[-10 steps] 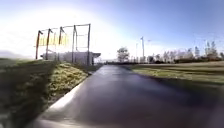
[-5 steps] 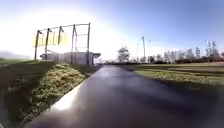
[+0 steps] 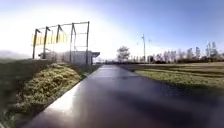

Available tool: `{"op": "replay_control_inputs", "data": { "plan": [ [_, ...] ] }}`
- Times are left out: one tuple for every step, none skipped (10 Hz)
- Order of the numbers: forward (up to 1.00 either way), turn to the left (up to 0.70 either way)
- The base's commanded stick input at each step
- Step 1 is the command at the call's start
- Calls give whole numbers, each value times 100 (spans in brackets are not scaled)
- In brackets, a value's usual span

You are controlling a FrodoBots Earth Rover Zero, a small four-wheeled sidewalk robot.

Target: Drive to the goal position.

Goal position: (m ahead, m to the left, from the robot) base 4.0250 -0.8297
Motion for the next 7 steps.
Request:
{"op": "replay_control_inputs", "data": {
  "plan": [
    [100,0],
    [100,0],
    [100,0],
    [100,0],
    [100,0],
    [100,0],
    [100,0]
  ]
}}
